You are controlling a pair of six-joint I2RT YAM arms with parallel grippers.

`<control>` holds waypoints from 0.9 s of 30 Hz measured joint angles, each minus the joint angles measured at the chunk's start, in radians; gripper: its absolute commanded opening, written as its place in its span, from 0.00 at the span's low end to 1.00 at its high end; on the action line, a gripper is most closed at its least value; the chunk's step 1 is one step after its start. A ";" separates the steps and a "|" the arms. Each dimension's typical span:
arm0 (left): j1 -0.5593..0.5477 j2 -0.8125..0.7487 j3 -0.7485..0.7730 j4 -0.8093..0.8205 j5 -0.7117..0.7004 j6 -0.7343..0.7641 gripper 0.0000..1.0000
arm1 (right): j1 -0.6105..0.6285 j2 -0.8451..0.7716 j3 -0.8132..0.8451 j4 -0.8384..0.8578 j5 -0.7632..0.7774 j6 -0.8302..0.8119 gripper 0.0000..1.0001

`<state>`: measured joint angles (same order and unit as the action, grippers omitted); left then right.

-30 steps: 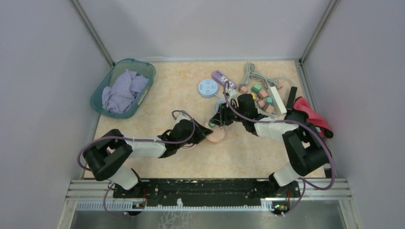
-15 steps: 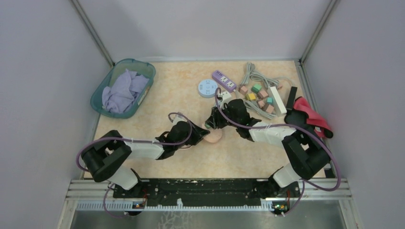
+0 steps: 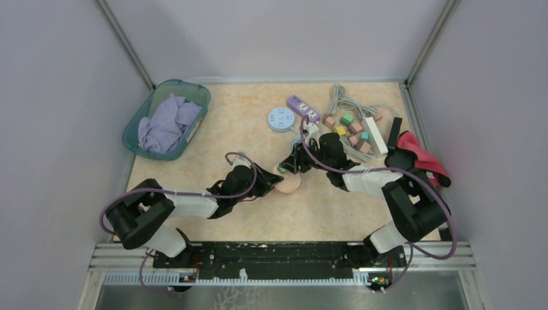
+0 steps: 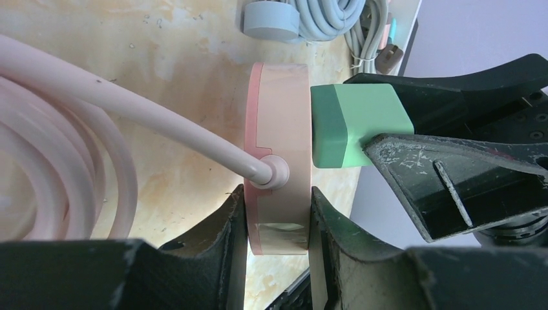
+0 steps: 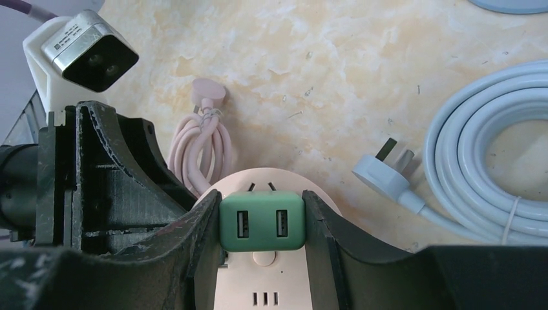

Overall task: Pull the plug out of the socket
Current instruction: Remove the plug from the socket.

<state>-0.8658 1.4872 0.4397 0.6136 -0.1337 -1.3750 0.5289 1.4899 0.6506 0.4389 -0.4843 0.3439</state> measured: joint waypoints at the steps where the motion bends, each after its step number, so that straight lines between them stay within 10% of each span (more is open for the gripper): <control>1: 0.000 -0.001 -0.001 -0.001 0.002 0.001 0.00 | 0.006 0.000 -0.010 0.014 0.007 0.006 0.00; 12: 0.011 0.047 -0.004 0.011 0.059 0.014 0.00 | 0.094 -0.005 -0.041 0.041 0.199 -0.013 0.00; 27: 0.018 0.095 0.023 0.084 0.084 0.018 0.00 | -0.055 -0.031 -0.041 0.009 -0.017 0.006 0.00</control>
<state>-0.8482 1.5818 0.4622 0.6975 -0.0498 -1.3571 0.4744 1.4590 0.6094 0.4480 -0.5011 0.3496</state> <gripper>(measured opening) 0.389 0.437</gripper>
